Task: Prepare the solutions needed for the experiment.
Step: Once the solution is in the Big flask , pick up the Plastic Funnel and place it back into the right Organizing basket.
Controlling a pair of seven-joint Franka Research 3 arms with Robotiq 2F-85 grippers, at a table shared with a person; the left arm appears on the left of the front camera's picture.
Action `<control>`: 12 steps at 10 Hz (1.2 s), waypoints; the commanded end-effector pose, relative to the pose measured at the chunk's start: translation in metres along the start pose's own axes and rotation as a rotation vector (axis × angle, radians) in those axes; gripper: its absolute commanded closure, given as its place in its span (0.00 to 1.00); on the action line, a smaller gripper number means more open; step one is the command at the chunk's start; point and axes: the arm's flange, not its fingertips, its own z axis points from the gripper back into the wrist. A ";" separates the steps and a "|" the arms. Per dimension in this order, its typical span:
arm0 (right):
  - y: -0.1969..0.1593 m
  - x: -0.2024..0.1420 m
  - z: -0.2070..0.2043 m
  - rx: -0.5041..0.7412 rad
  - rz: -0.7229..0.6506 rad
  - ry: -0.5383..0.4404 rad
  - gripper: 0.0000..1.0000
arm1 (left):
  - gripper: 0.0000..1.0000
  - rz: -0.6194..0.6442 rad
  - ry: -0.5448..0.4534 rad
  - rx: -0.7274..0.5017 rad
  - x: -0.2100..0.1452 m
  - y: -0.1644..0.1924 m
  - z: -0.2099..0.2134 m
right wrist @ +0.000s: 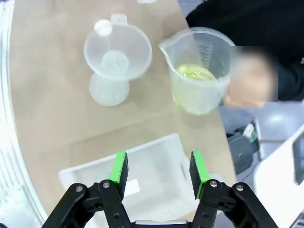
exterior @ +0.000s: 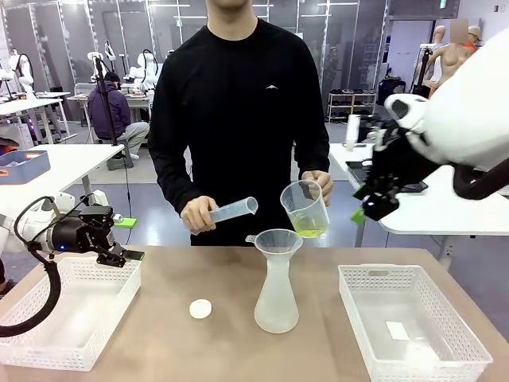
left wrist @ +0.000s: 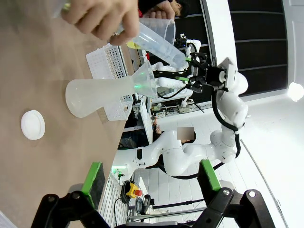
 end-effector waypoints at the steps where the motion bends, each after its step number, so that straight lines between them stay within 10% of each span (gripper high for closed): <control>1: -0.013 -0.027 0.009 0.044 -0.207 0.008 0.34 | 0.00 -0.001 0.002 0.001 0.001 -0.002 -0.001; 10: -0.014 -0.039 0.010 0.061 -0.191 0.040 0.34 | 0.00 -0.001 0.002 0.001 0.001 -0.002 -0.001; 12: -0.027 -0.054 0.005 0.328 -0.386 -0.158 0.34 | 0.00 -0.001 0.002 0.001 0.001 -0.002 -0.001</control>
